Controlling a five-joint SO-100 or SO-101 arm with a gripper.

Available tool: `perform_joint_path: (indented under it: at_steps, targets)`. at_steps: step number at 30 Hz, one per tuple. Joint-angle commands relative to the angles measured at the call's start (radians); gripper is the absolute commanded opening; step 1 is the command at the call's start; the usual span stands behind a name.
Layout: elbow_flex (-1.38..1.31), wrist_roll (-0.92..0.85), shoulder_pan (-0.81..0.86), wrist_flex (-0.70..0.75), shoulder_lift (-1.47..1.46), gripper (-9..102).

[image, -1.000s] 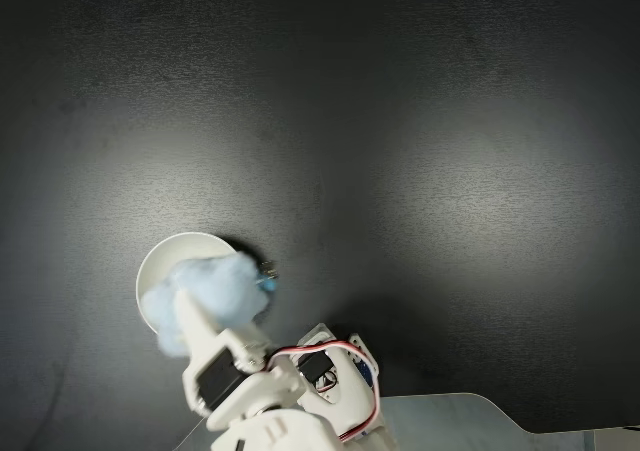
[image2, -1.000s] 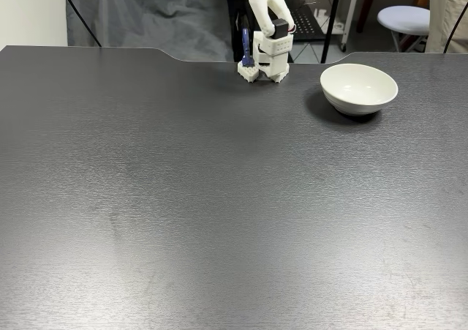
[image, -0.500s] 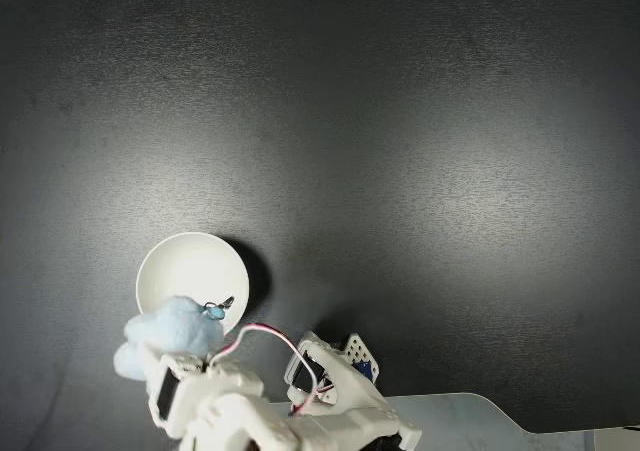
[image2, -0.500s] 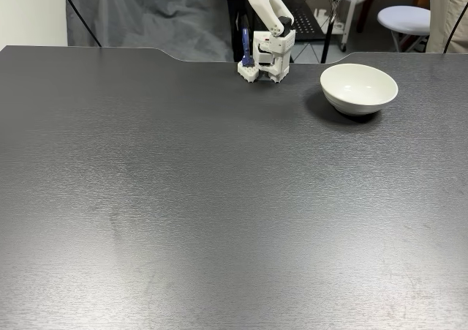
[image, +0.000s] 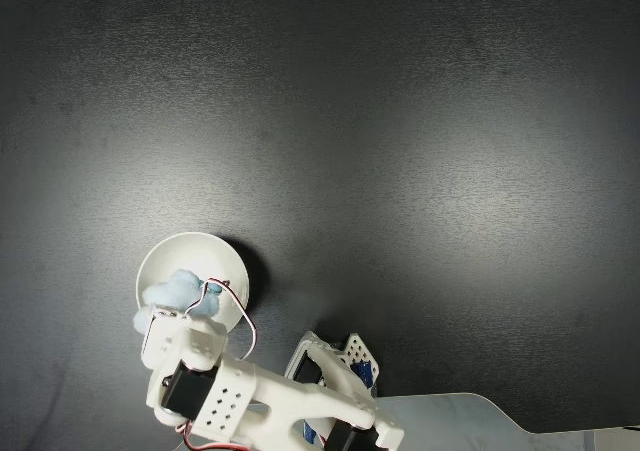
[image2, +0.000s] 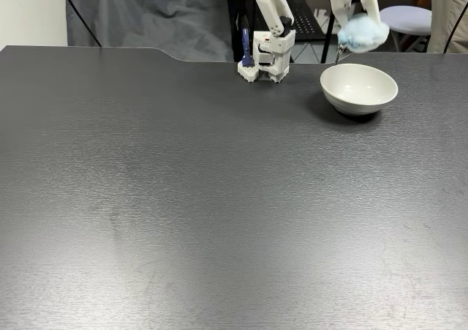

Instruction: Grasp a skyblue doll and put it in the white bowl.

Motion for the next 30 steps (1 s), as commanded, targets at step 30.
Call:
perform_joint_path:
  at_steps: [30]
  targets:
    - [0.098,0.008,-0.015,-0.279,-0.129,21]
